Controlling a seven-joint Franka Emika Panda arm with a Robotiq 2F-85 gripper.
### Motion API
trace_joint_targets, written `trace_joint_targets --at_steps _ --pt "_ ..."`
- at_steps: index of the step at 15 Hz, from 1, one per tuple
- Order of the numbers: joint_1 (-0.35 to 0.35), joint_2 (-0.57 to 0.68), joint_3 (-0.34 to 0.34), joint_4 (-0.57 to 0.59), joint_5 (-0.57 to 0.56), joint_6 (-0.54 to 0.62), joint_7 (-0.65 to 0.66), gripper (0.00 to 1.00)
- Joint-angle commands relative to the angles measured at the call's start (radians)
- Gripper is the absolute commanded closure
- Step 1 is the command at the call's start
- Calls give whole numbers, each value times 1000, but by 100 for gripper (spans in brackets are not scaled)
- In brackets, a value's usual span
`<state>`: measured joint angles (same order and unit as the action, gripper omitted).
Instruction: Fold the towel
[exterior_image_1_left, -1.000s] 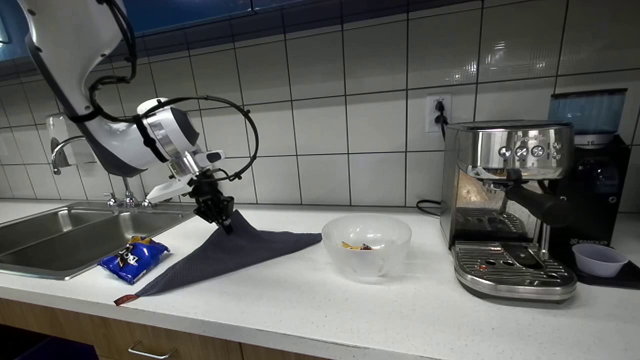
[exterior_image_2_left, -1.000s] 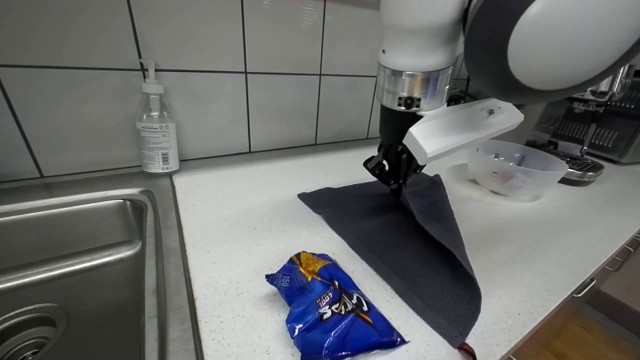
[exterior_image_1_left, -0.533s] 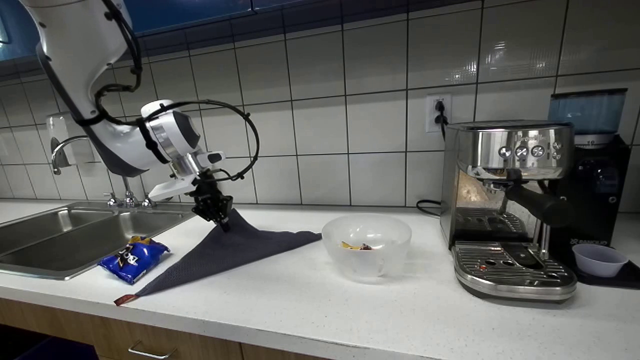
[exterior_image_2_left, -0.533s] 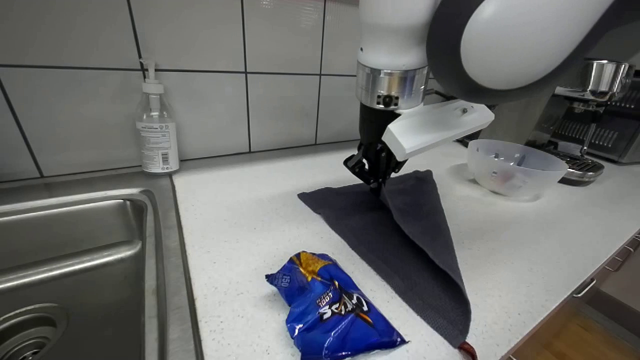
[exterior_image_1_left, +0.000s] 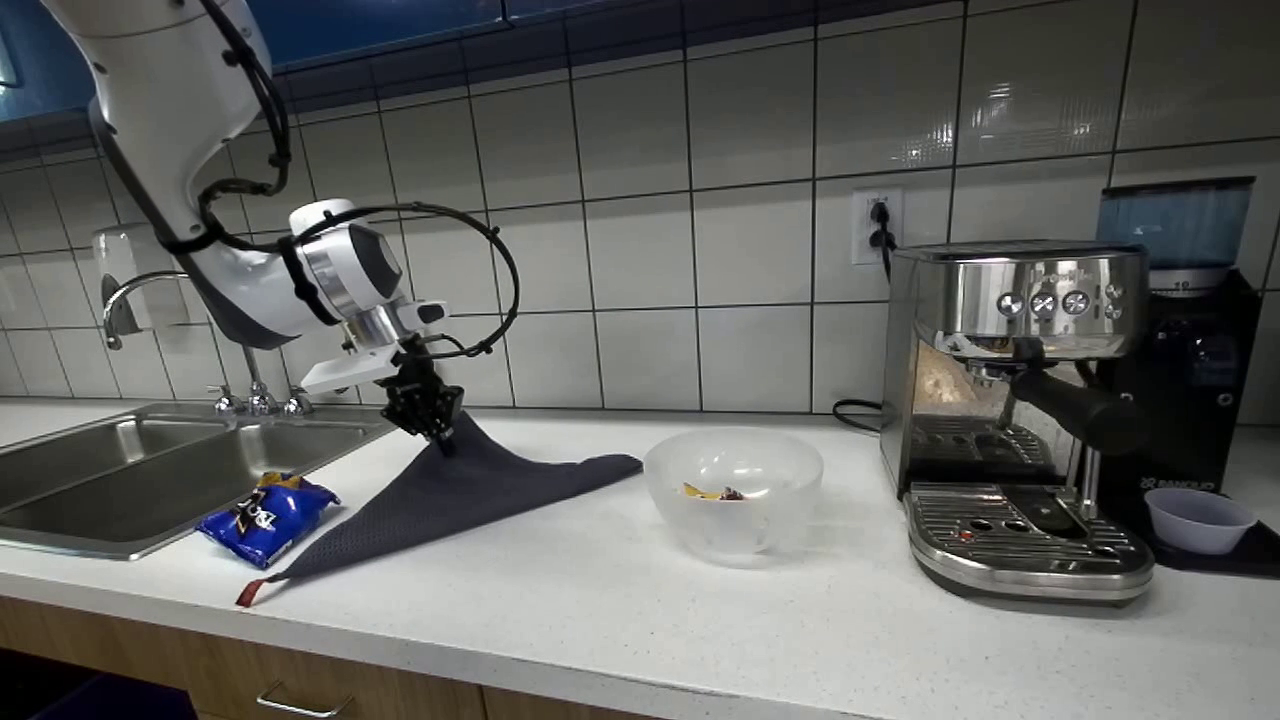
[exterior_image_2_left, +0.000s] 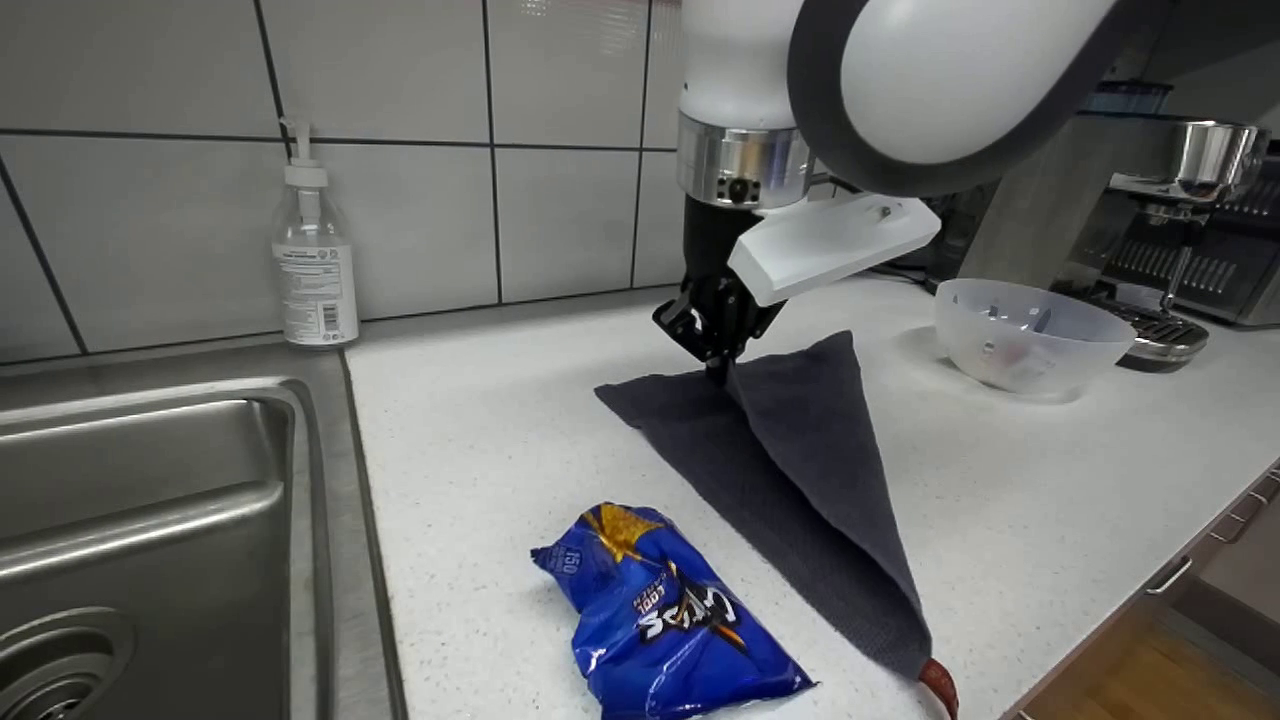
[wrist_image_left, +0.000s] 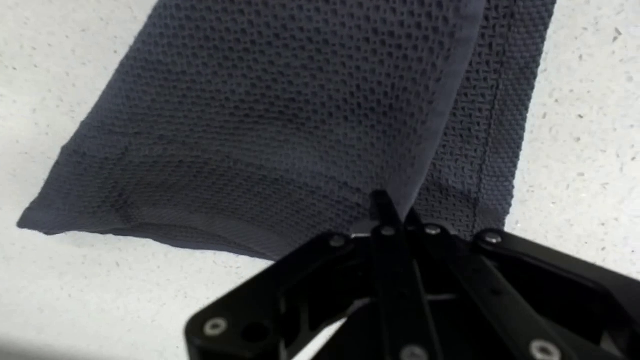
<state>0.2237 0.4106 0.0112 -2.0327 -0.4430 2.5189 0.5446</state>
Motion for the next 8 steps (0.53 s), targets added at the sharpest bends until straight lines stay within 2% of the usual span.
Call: trace_joint_targets --at_steps 1,8 --pt "18 40 -13 60 39 0 -65 99" --pt "28 95 -20 130 64 -6 -111 99"
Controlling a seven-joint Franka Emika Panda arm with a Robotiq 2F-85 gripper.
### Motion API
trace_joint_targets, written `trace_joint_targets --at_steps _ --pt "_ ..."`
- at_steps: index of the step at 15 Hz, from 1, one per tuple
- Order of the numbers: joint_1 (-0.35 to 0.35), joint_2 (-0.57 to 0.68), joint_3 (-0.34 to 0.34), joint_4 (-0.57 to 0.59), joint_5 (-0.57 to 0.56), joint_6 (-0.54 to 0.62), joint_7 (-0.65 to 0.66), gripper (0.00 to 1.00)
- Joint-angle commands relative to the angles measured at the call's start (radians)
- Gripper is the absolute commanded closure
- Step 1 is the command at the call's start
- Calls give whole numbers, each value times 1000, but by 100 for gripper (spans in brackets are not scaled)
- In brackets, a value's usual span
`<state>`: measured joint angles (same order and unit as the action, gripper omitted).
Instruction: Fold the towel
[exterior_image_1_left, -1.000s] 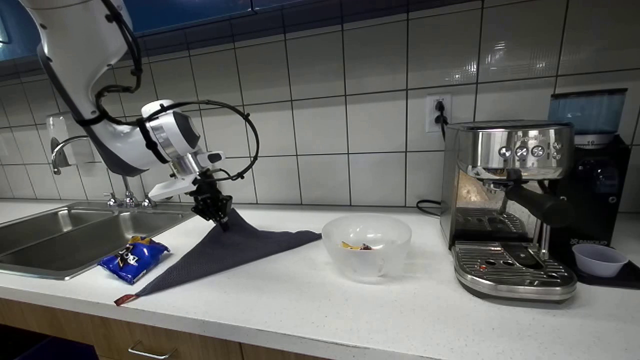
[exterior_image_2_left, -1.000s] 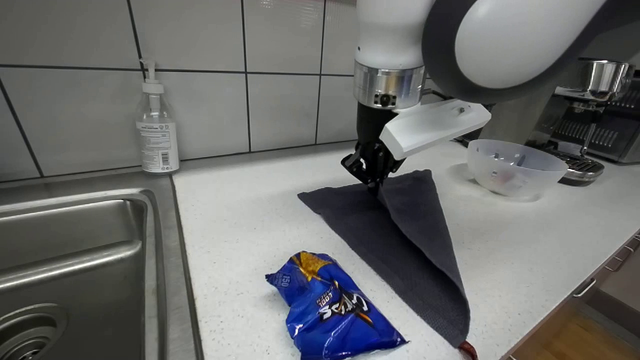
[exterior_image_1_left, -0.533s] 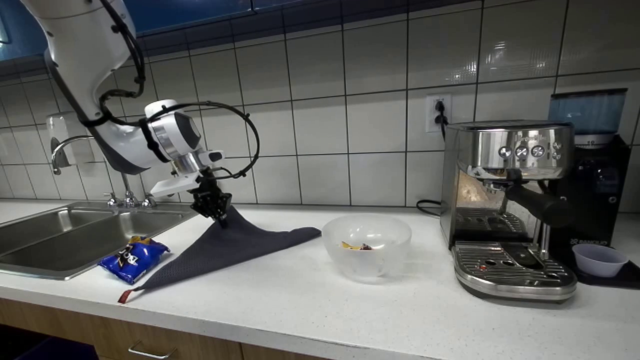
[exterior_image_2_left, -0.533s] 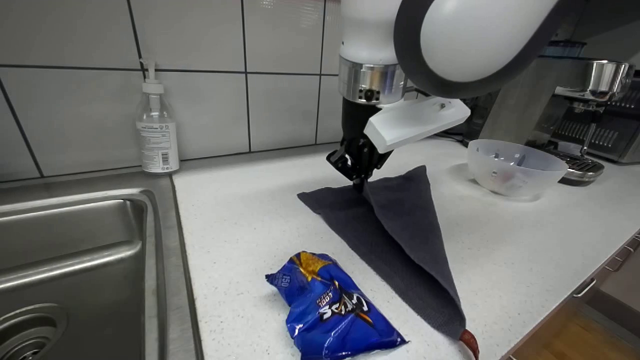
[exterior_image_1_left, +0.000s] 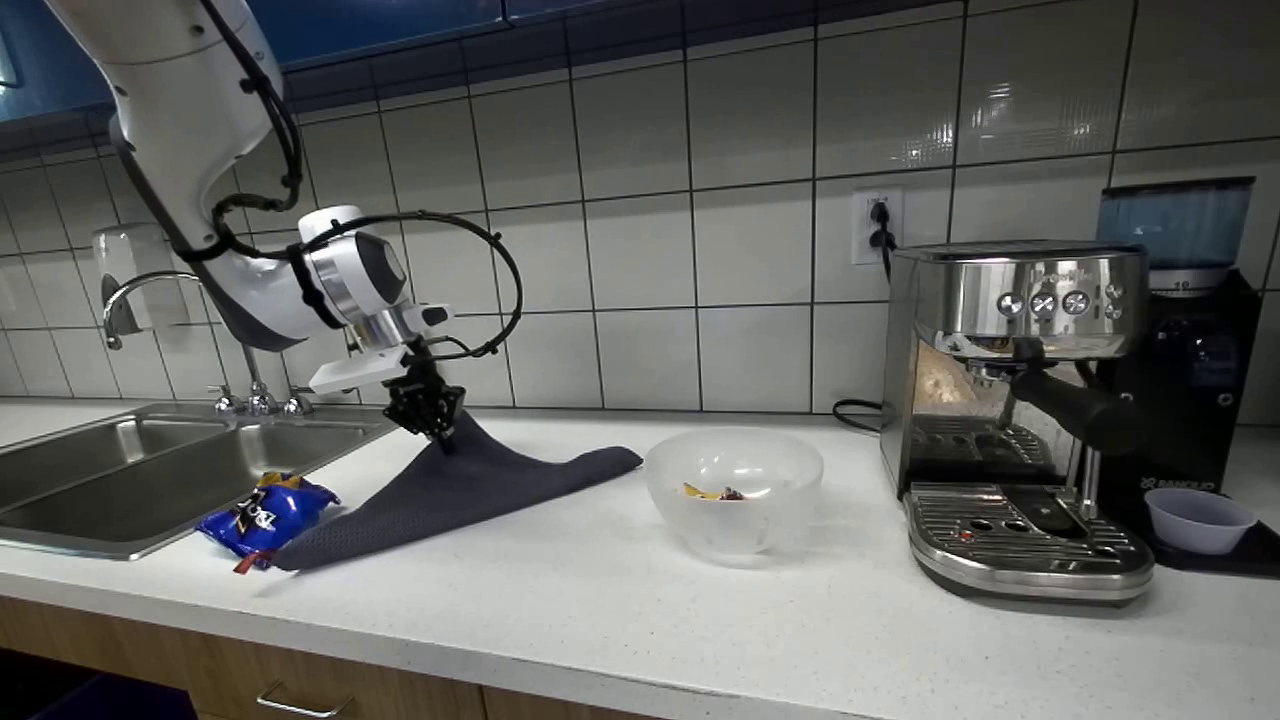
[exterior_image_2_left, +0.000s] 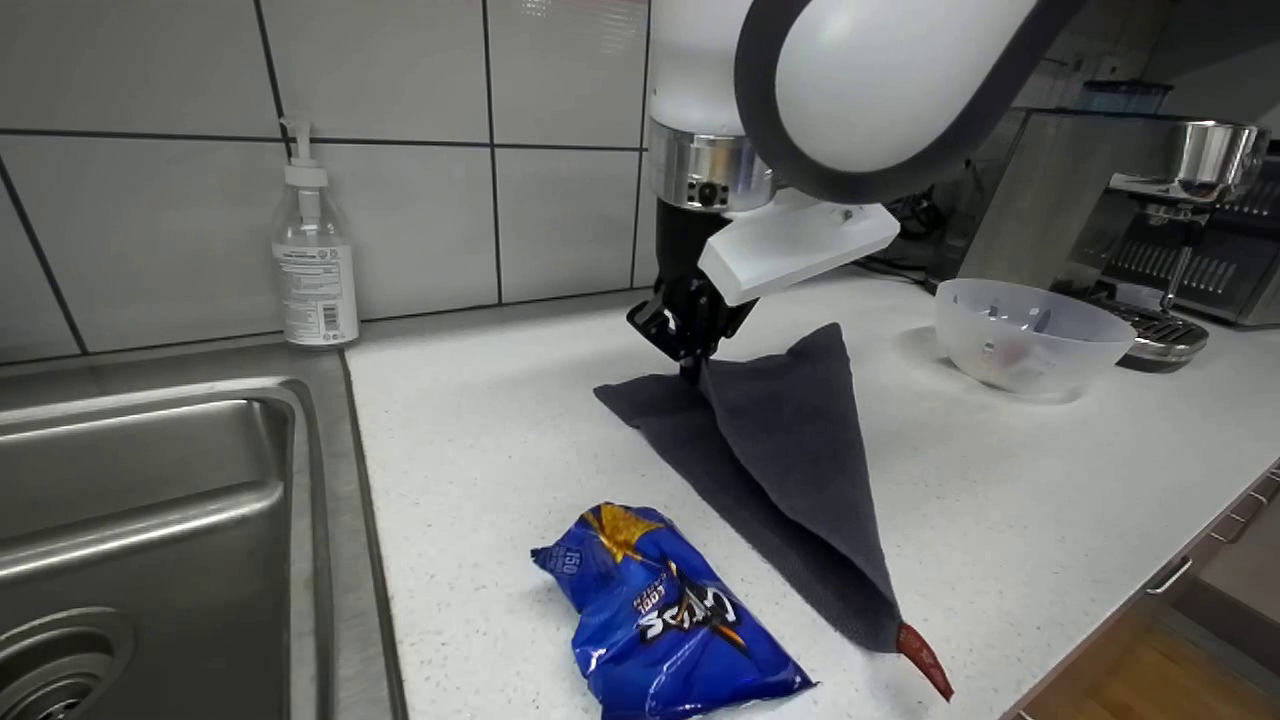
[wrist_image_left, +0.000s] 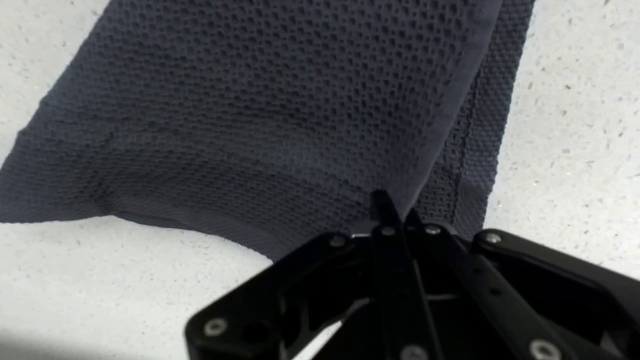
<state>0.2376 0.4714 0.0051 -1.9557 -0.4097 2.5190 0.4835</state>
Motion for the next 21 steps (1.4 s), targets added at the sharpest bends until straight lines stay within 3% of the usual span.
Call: trace_joint_targets --at_steps 1,9,10,12,21 --pt "16 42 -14 60 33 -7 -54 99" --pt "20 79 -13 95 64 -11 -99 99" --pt "20 79 -13 95 66 -11 -105 73" --pt "16 76 -13 91 71 -8 -112 66" --pt "-1 34 -15 61 143 -14 -127 1"
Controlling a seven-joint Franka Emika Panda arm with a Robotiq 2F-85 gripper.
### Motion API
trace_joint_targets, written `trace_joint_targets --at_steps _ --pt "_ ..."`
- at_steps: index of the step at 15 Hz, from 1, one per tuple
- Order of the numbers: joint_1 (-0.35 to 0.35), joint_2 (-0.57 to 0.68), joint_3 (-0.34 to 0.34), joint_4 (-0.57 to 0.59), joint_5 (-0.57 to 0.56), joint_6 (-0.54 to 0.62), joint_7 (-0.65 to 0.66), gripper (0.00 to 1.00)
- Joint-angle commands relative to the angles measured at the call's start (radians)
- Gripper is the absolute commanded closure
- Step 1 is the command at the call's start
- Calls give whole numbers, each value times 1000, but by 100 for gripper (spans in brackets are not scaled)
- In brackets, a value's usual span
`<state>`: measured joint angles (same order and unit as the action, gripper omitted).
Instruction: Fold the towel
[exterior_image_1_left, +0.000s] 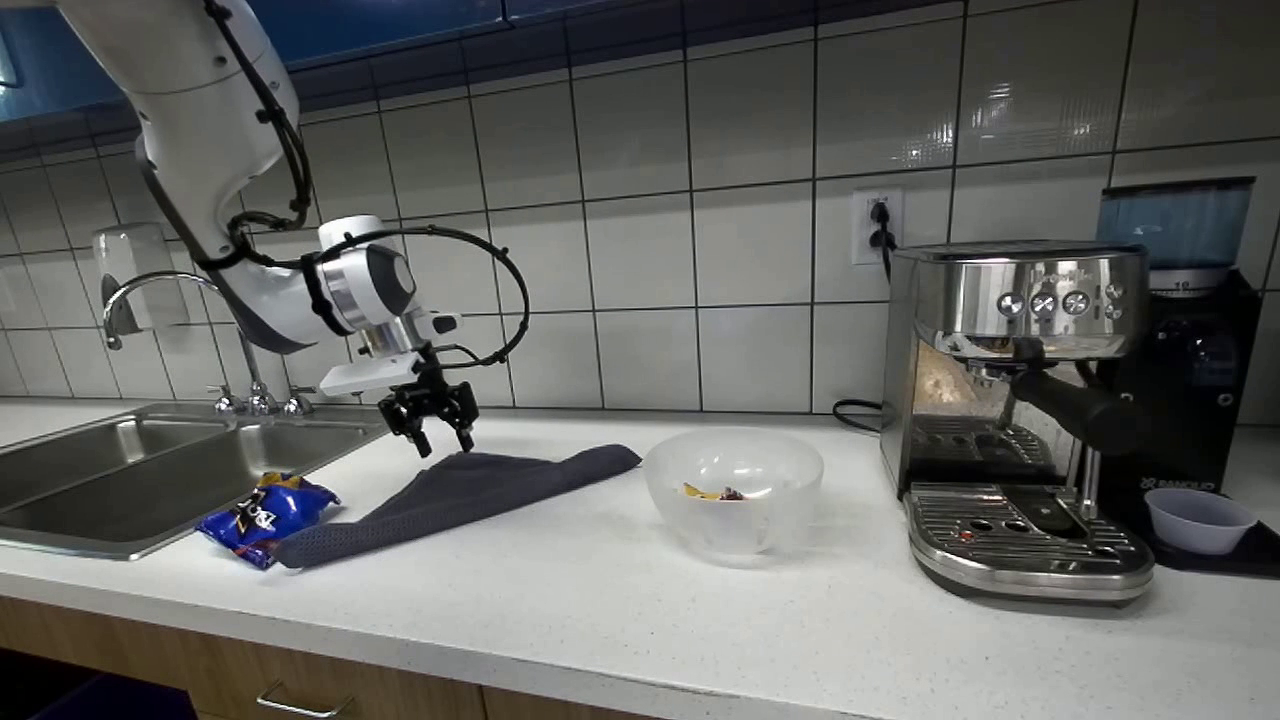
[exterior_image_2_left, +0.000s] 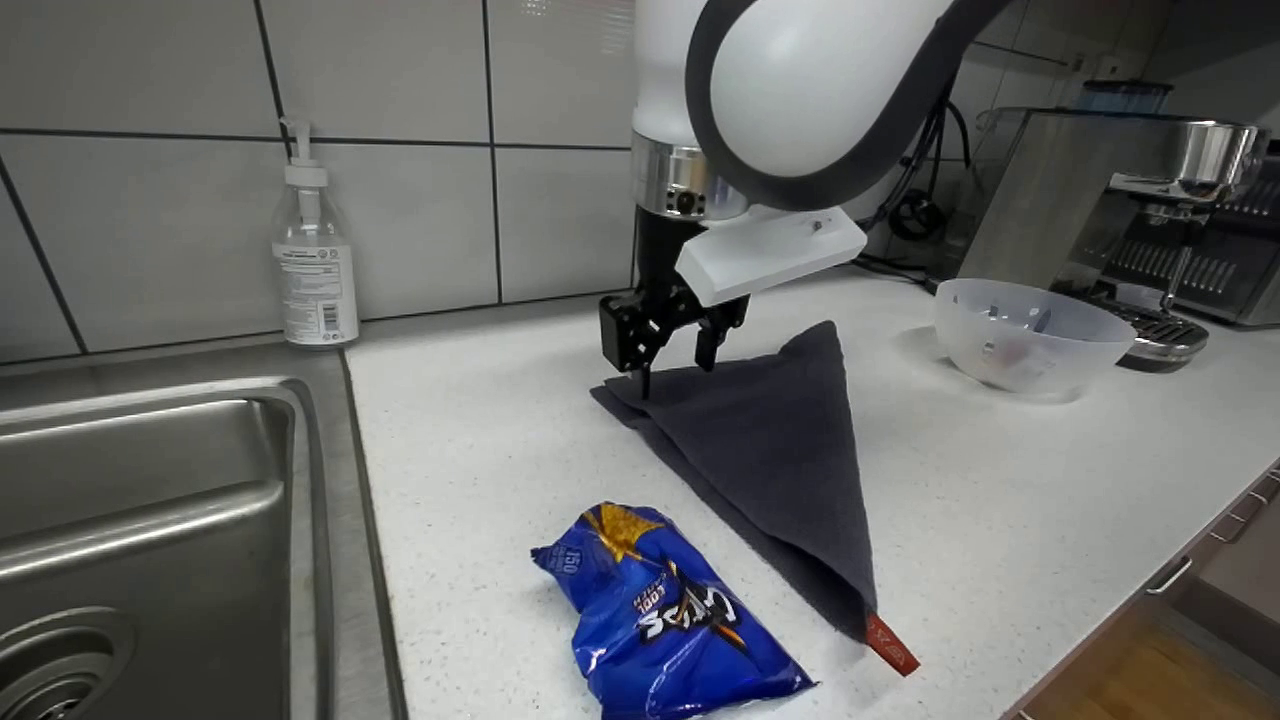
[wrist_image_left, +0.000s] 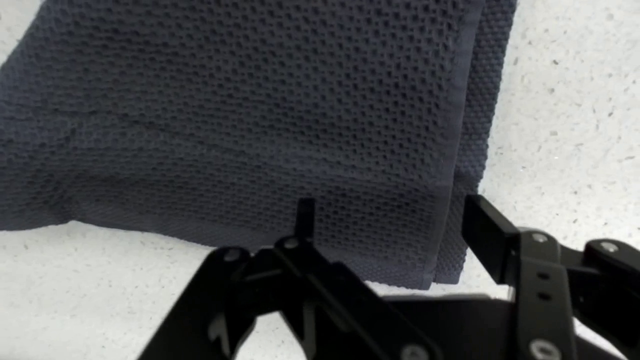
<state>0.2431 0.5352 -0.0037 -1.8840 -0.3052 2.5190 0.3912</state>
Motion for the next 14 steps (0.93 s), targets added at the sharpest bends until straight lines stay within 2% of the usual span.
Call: trace_joint_targets --at_steps 1,14 --pt "-10 -37 -9 -16 49 -15 -32 0" --pt "-54 -82 -68 -72 148 -17 19 0"
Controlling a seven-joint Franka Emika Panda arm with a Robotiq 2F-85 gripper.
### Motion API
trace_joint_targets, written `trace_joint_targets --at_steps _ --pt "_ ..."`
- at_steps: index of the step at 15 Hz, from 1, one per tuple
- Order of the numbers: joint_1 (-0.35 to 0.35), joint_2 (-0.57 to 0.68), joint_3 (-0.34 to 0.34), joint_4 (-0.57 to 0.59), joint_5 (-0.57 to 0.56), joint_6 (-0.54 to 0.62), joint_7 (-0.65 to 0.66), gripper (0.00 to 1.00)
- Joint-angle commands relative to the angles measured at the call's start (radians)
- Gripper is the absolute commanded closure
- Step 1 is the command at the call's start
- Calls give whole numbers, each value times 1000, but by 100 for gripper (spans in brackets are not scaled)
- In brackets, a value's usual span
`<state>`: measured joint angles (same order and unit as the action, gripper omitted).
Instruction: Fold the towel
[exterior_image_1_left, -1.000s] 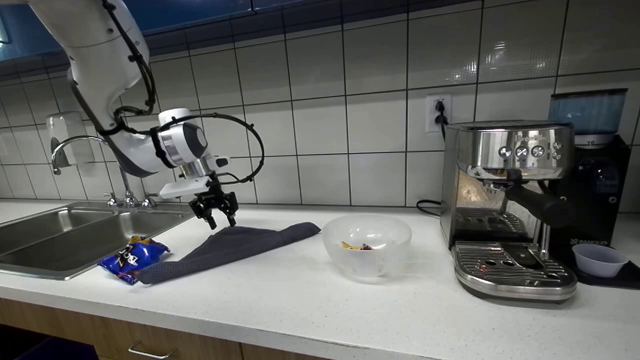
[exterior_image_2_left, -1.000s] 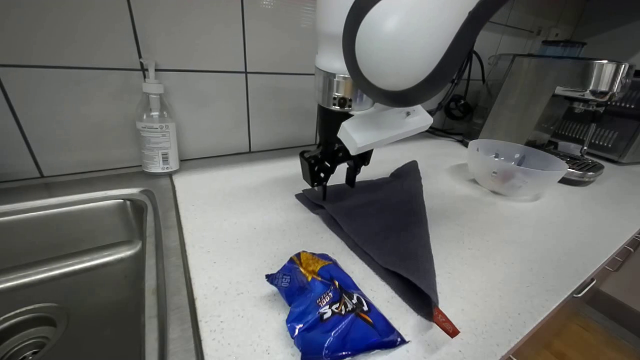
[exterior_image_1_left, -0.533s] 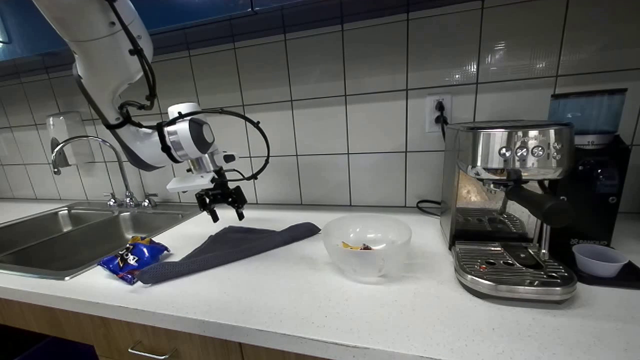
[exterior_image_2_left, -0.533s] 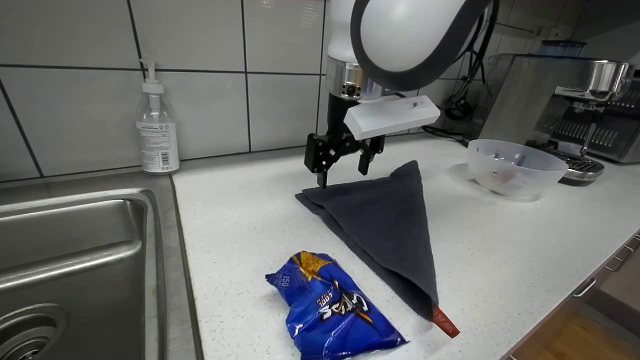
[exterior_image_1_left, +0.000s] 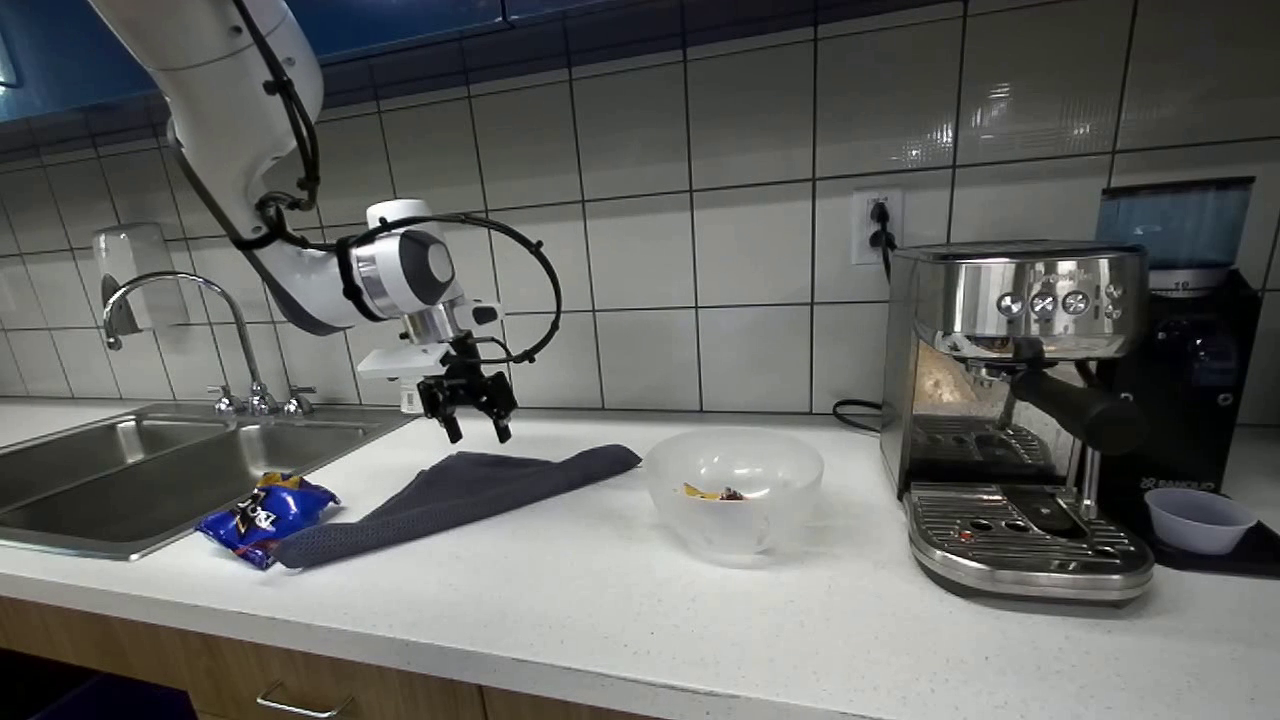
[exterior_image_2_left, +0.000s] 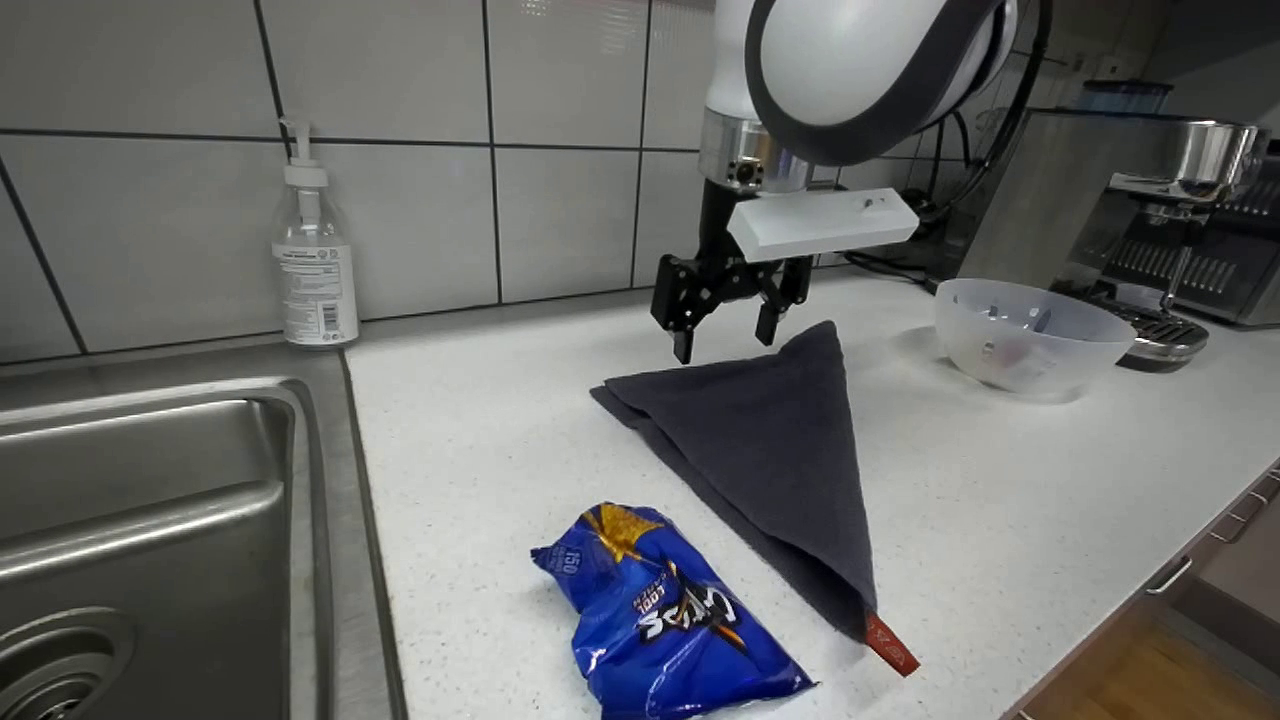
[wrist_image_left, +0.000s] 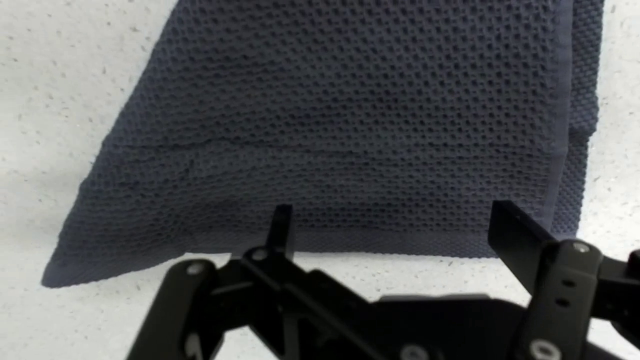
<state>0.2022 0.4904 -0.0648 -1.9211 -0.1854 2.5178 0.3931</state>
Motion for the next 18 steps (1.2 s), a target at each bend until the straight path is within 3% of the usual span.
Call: trace_joint_targets --at_steps 1,18 --pt "-18 -35 -13 -36 35 -14 23 0" --pt "-50 39 -132 26 70 -40 238 0"
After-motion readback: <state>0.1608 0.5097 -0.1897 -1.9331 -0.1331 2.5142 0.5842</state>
